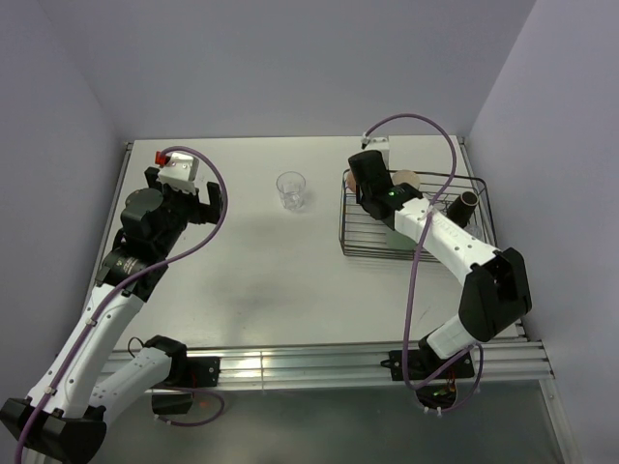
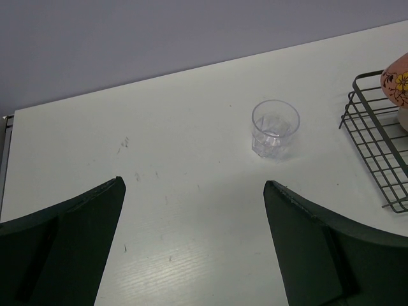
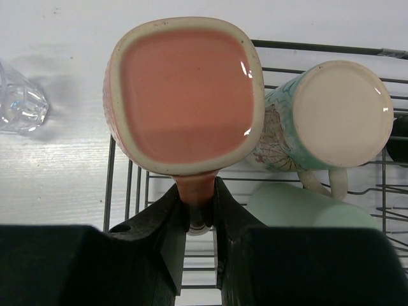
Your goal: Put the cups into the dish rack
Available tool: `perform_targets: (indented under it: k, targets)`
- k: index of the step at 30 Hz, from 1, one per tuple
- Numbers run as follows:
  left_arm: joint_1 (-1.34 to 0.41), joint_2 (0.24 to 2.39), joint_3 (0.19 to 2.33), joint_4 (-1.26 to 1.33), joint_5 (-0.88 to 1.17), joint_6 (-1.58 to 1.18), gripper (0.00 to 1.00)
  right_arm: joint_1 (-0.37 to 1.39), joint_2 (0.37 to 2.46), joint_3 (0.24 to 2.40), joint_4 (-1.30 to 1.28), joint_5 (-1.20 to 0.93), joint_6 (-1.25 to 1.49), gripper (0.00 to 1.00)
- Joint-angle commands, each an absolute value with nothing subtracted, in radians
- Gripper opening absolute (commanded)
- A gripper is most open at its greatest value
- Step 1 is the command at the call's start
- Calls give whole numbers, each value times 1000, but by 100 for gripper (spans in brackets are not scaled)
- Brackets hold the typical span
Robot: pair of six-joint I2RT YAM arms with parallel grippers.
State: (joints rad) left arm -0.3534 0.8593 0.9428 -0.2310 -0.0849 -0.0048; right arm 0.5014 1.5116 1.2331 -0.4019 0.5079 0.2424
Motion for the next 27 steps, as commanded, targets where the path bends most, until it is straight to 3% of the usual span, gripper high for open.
perform_targets:
  k: [1, 27]
  targets:
    - [-356, 856, 962, -212, -95, -23, 99, 503, 1480, 1229, -284, 551, 236, 0]
    - [-356, 887, 963, -201, -78, -48, 99, 466, 1575, 1195, -252, 538, 250, 0]
